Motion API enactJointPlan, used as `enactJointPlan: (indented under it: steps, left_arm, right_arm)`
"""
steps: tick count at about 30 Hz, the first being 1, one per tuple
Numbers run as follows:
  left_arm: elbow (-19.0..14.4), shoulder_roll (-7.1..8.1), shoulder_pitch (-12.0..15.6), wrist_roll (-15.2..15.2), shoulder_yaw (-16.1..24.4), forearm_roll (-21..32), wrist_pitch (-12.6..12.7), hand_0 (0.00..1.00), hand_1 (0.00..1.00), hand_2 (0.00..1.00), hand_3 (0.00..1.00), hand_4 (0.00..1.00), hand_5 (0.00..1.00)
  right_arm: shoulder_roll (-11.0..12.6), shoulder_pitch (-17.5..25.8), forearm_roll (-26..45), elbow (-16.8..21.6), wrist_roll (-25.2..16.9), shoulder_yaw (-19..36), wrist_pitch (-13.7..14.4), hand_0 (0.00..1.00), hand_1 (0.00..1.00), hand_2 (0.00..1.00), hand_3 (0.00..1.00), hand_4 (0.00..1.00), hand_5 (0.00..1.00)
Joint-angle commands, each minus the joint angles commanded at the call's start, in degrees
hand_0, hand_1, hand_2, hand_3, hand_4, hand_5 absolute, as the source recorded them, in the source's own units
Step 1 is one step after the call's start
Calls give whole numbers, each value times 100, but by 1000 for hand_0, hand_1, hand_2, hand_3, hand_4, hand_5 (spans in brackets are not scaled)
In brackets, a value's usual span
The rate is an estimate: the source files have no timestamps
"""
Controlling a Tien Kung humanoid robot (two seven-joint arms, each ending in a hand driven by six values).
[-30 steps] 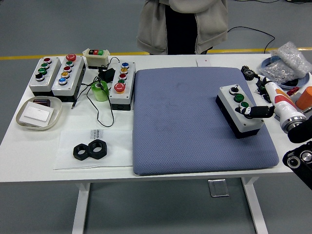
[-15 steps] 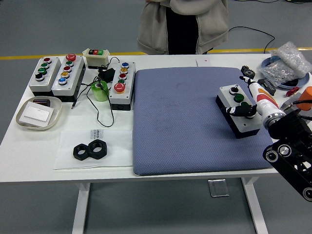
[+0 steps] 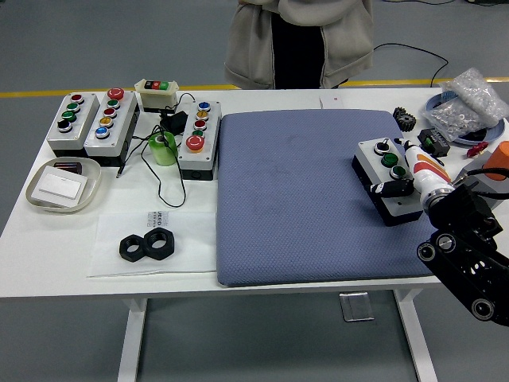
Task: Pick up the button,place it on the desk,press the button,press the button
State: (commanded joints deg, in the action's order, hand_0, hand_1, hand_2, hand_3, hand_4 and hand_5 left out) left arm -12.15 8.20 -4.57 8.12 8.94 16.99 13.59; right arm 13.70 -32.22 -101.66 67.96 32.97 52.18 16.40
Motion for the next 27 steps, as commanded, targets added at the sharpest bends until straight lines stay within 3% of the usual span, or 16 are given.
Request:
enactJointPlan:
  steps: [1, 6, 7, 12, 13, 18, 19, 27]
  left_arm:
    - [0, 1, -1, 3, -6, 8, 0, 676, 830, 889, 833, 649, 998]
    - [-5, 5, -3, 7, -21, 27, 4, 676, 830, 889, 833, 649, 998]
    - [-6, 5, -4, 7, -22, 28, 4, 679, 829, 888, 833, 649, 998]
    - [-9, 11, -12, 11, -36, 43, 2, 679, 829, 888, 833, 649, 998]
    - [-9, 11, -13, 12, -37, 46, 2, 681, 829, 888, 834, 649, 998]
    - [-9, 11, -12, 10, -34, 41, 4, 681, 829, 888, 834, 649, 998]
    - [-11, 10, -11, 10, -37, 42, 6, 683, 829, 890, 833, 648, 998]
    - [-12, 12, 2, 5, -25, 4, 14, 683, 830, 889, 833, 649, 998]
  right_arm:
    - [-12, -16, -49, -34, 23, 6, 11, 901, 747, 879, 920, 998, 251]
    - [-37, -104, -148, -168, 125, 21, 7, 901, 747, 879, 920, 998, 251]
    - [-38, -111, -151, -178, 130, 21, 4, 857, 669, 773, 887, 998, 244]
    - [-36, -183, -175, -292, 187, 35, -141, 857, 669, 773, 887, 998, 244]
    - [-34, -193, -176, -311, 193, 34, -165, 825, 615, 717, 870, 998, 247]
    - [-28, -230, -191, -407, 223, 16, -251, 825, 615, 717, 870, 998, 247]
    - [-27, -235, -174, -421, 218, 6, -266, 762, 554, 650, 842, 998, 244]
    - [10, -276, -231, -502, 240, -123, -365, 724, 525, 605, 803, 996, 230]
